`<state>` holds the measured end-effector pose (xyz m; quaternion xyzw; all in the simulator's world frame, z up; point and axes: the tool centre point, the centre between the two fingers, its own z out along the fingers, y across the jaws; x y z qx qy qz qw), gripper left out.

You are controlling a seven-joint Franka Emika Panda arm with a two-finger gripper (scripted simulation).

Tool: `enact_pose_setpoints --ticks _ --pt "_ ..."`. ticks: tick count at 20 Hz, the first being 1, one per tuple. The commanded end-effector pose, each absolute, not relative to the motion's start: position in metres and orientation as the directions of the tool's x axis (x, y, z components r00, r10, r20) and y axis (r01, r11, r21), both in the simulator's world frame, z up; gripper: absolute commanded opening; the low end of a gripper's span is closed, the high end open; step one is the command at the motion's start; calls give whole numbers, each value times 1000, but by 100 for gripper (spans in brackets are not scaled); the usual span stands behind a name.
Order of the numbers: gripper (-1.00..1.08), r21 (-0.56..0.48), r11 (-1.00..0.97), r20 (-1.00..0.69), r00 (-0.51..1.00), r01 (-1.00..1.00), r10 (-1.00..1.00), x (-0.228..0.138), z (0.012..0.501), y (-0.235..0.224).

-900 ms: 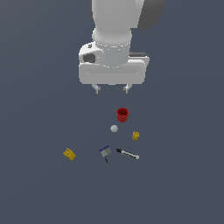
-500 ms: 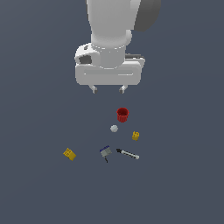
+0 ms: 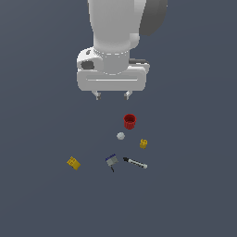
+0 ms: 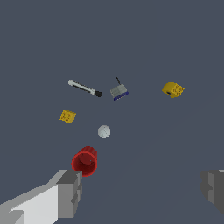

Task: Pick up a designated object from a clutter of objects.

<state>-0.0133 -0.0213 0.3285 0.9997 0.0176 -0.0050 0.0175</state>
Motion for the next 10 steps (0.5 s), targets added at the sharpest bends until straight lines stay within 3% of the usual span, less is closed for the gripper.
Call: enact_pose_setpoints --ticks 1,10 --pt "100 35 -998 -12 999 50 49 -12 323 -21" --pt "100 31 -984 -14 985 174 174 -5 273 -15"
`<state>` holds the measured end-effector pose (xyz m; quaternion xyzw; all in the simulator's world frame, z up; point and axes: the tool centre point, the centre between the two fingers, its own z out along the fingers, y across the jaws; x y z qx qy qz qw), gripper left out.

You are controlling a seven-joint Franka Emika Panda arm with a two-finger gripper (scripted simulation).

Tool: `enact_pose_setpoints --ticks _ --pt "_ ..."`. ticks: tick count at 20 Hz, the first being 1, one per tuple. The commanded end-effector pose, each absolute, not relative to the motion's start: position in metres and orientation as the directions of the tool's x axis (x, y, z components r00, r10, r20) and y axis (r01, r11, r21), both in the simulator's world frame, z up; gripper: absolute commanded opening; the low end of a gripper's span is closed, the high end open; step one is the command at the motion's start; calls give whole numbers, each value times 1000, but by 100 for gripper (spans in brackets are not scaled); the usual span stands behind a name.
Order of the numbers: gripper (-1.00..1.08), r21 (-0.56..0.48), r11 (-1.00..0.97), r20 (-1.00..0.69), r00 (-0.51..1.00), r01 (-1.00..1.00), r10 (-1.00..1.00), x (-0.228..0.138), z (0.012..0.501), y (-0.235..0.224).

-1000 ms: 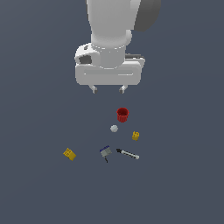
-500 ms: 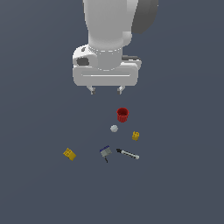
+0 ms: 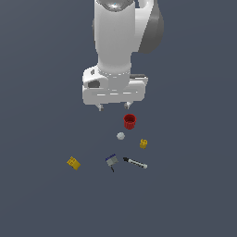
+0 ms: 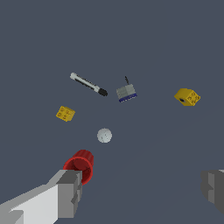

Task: Pick up a designated object from a clutter of objects.

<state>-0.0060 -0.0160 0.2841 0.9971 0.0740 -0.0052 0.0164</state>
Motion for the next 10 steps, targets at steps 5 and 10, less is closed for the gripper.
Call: enact_pose_setpoints --ticks 5,10 --pt "100 26 -957 -14 958 288 287 -3 228 -9" --pt "100 18 -911 -13 911 411 411 -7 177 -2"
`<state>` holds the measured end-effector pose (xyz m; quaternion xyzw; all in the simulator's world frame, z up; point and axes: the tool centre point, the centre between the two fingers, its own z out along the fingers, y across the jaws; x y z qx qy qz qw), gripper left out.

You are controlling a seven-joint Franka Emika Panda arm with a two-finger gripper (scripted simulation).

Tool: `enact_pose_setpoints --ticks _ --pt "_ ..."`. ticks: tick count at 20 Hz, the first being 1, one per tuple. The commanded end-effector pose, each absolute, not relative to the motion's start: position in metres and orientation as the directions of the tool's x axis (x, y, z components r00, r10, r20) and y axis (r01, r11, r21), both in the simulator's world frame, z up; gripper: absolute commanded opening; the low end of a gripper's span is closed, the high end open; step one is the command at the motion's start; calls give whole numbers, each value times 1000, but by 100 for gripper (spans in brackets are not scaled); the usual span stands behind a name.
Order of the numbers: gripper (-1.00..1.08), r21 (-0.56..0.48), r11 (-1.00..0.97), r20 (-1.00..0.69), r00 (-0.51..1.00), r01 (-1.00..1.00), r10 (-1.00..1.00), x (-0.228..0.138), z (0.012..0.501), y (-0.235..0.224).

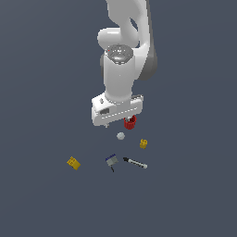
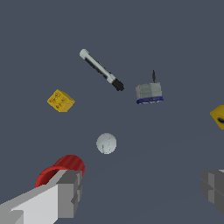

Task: Pick up a designated object from a clutter of objects.

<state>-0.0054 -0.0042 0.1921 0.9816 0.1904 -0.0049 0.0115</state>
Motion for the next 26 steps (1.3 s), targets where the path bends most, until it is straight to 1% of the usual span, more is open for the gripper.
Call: enact_pose_setpoints --ticks 1,6,12,17,26 --pt "100 17 -900 -12 900 435 435 -9 167 -1" --pt "100 9 -843 -8 843 537 537 -18 124 5" --pt "100 3 -788 -3 788 615 615 -29 89 10" --pt "100 1 -761 -1 761 648 648 -35 75 13" --pt "100 0 -757 -1 757 653 653 -37 67 13"
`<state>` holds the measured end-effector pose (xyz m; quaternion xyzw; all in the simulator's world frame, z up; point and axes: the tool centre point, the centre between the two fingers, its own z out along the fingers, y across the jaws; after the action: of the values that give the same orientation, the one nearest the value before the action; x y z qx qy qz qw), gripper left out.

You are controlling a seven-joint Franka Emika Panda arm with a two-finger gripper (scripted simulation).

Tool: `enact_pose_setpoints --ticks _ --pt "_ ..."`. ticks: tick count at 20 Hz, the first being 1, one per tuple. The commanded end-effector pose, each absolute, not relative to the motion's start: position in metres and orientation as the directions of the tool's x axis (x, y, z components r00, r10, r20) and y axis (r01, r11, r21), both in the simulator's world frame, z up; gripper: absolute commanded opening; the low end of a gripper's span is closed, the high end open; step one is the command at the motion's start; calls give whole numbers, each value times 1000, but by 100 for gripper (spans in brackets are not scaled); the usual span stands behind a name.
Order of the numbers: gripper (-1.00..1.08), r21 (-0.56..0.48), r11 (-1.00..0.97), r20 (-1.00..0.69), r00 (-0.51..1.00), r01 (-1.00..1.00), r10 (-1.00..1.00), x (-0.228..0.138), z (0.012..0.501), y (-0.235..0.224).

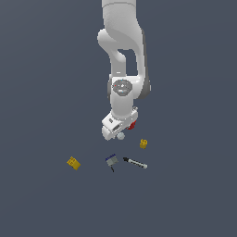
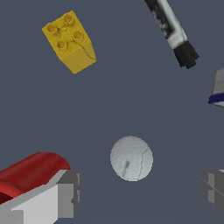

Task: Pick up a designated object from a clutter of objects.

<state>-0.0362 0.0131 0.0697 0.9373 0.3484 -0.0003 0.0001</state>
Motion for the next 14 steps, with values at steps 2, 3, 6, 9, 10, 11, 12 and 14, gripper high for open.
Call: enact_pose_setpoints --ticks 2,3,6,9,10,11,12,14 --pt "100 0 -757 -1 757 654 654 -37 61 13" --pt "100 0 -757 -1 757 654 654 -37 58 13" --pt "100 0 -756 0 756 655 655 -37 43 13" --pt "100 0 -755 0 755 656 656 -38 30 13" --pt "100 0 -755 0 755 656 656 -37 28 13" --pt "100 0 -755 0 755 656 656 -37 25 13" --pt "100 0 -755 0 755 656 656 -37 23 13" --pt "100 0 -755 0 755 656 656 -37 21 13"
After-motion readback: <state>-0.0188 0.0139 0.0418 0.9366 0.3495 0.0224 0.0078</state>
